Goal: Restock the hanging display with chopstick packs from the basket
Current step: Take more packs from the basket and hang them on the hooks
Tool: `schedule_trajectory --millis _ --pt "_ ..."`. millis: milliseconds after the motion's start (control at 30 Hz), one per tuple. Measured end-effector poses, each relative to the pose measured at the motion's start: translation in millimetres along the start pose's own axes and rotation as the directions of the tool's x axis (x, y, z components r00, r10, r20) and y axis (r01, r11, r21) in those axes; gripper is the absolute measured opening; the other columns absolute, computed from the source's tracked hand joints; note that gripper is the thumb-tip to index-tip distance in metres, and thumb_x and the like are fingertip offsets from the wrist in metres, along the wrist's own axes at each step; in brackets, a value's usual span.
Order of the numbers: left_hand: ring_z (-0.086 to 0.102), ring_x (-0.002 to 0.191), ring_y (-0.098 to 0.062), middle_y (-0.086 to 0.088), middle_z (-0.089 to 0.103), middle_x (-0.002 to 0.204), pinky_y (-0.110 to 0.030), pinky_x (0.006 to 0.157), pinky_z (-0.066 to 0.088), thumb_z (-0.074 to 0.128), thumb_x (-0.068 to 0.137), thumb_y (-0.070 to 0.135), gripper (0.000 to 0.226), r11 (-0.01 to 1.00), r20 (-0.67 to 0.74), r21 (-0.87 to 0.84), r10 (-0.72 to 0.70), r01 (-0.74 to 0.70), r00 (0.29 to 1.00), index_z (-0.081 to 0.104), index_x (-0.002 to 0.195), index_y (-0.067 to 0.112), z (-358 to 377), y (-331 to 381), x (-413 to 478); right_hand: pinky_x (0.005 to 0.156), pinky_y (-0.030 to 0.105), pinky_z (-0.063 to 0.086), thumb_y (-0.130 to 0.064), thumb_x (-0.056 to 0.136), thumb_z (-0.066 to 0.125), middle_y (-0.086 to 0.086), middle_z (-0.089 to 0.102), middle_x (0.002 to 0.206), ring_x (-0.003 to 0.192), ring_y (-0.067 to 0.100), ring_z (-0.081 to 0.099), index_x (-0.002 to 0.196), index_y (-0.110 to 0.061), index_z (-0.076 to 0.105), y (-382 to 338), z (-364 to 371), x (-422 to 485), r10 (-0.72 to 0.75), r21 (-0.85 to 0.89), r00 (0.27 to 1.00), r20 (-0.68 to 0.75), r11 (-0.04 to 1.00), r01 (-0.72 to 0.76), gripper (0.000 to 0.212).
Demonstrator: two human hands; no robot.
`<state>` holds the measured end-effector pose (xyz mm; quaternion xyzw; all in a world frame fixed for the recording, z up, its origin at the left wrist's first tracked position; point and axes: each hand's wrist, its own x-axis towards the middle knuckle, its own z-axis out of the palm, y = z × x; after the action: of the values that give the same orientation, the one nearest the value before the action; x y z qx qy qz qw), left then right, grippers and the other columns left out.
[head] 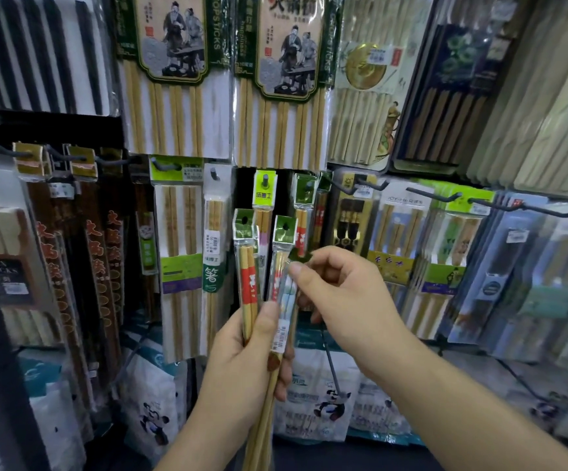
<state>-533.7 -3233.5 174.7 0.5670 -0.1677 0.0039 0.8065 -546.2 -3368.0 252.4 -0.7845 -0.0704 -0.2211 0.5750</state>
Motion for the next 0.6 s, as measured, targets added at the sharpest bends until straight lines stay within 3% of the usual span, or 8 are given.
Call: schedule_trajectory --millis 167,300,433,600 --pt "0.062 0.05 -0.024 -0.011 0.068 0.065 -0.03 0.042 0.05 0.064 0.079 0.057 0.019 1.0 -0.041 -0.003 0.021 -0.021 0.999 0.068 0.078 0.038 3.6 0.0 0.5 0.058 0.016 0.048 -0.025 0.098 0.067 0.0 0.069 0.069 0.056 0.004 0.059 0.076 -0.028 0.071 0.4 -5.2 2.7 -0.01 0.02 1.0 -0.015 1.0 0.01 0.023" --pt "0.061 0.047 -0.024 -0.012 0.067 0.064 -0.03 0.041 0.05 0.064 0.077 0.059 0.021 1.0 -0.056 0.004 0.03 -0.03 0.998 0.068 0.08 0.039 5.2 -0.4 0.3 0.056 0.019 0.048 -0.025 0.099 0.066 0.005 0.073 0.077 0.068 0.01 0.064 0.082 -0.02 0.078 0.4 -4.7 4.0 0.127 0.188 0.991 0.04 0.973 -0.132 0.021" --pt "0.066 0.052 -0.026 -0.017 0.07 0.069 -0.032 0.045 0.054 0.063 0.08 0.058 0.027 0.998 -0.07 -0.001 0.055 -0.055 0.996 0.071 0.086 0.033 7.6 -2.5 0.0 0.054 0.02 0.048 -0.024 0.102 0.062 0.001 0.073 0.076 0.066 0.009 0.064 0.08 -0.022 0.077 0.0 -1.8 3.6 0.165 0.212 0.986 0.04 0.962 -0.17 0.027" --pt "0.076 0.069 -0.03 -0.013 0.075 0.081 -0.037 0.053 0.061 0.06 0.086 0.05 0.027 0.997 -0.115 0.006 0.076 -0.076 0.99 0.071 0.083 0.026 2.7 -5.5 2.4 0.059 0.027 0.047 -0.028 0.104 0.056 -0.004 0.062 0.066 0.061 0.01 0.054 0.072 -0.03 0.074 -18.0 -20.0 21.9 0.092 0.121 0.976 -0.195 0.99 -0.069 0.037"
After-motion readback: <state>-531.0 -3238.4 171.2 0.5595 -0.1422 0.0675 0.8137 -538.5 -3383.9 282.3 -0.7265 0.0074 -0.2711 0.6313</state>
